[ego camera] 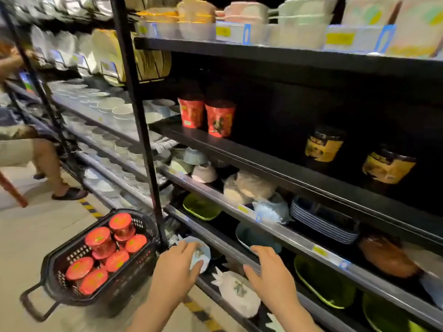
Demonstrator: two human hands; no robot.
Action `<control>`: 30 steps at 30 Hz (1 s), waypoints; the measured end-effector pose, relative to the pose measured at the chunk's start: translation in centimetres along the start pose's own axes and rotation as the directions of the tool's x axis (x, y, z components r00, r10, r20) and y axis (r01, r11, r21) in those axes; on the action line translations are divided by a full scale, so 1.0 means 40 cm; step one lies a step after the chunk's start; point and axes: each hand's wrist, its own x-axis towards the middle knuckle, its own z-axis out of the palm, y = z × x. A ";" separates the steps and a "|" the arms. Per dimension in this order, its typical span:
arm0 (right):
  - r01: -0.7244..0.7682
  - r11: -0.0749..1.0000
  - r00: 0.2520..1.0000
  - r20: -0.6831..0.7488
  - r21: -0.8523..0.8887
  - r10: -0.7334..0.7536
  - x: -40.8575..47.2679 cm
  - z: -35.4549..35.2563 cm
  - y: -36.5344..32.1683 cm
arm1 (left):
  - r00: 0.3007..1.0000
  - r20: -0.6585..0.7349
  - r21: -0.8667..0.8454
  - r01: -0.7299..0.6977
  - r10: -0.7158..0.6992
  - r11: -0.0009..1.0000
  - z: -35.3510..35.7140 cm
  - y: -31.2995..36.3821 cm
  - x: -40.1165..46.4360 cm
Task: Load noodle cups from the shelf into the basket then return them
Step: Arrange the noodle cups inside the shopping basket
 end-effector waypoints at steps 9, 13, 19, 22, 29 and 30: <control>0.039 0.985 0.986 -0.169 0.169 -0.010 0.360 0.037 -0.306 | 0.991 -0.128 -0.112 0.016 -0.031 0.994 -0.114 -0.334 0.327; 0.037 0.973 0.945 -0.325 0.228 0.040 0.526 -0.027 -0.343 | 0.981 -0.184 -0.292 0.003 -0.059 0.956 -0.142 -0.399 0.520; -0.012 0.913 0.905 -0.384 0.409 0.184 0.790 -0.107 -0.332 | 0.970 -0.218 -0.429 0.004 -0.108 0.903 -0.140 -0.424 0.813; -0.039 0.876 0.891 -0.380 0.482 0.249 0.906 -0.127 -0.328 | 0.972 -0.165 -0.531 0.057 -0.169 0.846 -0.141 -0.433 0.953; -0.339 0.847 0.896 -0.132 0.410 0.423 1.103 -0.124 -0.311 | 0.944 -0.050 -0.753 0.179 -0.327 0.633 -0.111 -0.461 1.206; -0.375 0.832 0.894 -0.078 0.409 0.441 1.116 -0.124 -0.313 | 0.946 -0.042 -0.768 0.175 -0.321 0.617 -0.103 -0.465 1.232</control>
